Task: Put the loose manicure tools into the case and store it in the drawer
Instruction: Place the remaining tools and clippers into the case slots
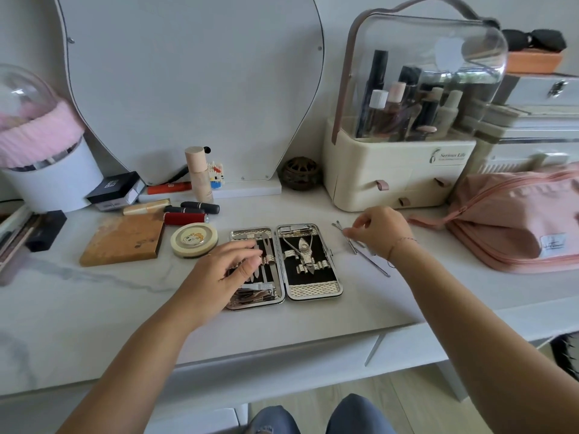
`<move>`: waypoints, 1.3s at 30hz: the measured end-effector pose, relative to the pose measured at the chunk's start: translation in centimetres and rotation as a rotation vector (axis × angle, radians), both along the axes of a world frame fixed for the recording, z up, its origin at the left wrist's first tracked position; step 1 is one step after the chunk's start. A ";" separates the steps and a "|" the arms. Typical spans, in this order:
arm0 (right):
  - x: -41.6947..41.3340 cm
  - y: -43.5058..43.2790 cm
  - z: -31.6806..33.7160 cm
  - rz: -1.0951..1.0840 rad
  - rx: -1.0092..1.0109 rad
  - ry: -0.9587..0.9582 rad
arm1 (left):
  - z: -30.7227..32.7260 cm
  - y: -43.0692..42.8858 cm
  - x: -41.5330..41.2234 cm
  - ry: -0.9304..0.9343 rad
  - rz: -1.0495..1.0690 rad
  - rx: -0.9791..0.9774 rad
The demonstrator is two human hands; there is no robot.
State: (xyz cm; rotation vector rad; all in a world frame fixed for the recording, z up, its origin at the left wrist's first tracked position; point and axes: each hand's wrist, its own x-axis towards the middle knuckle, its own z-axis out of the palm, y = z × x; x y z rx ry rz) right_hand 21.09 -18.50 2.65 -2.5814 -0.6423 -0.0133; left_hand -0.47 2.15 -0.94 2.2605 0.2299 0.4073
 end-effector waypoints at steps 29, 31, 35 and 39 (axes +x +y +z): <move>-3.9 5.0 1.4 0.255 0.535 0.807 | 0.6 -0.2 -0.3 -0.021 0.073 -0.160; -4.1 5.3 1.2 0.242 0.539 0.805 | 0.5 -0.1 -0.2 -0.020 0.072 -0.163; -4.0 5.4 1.3 0.243 0.555 0.781 | 0.4 0.0 -0.2 -0.018 0.068 -0.152; -3.7 5.5 1.3 0.244 0.542 0.718 | 0.4 0.0 -0.2 -0.015 0.066 -0.142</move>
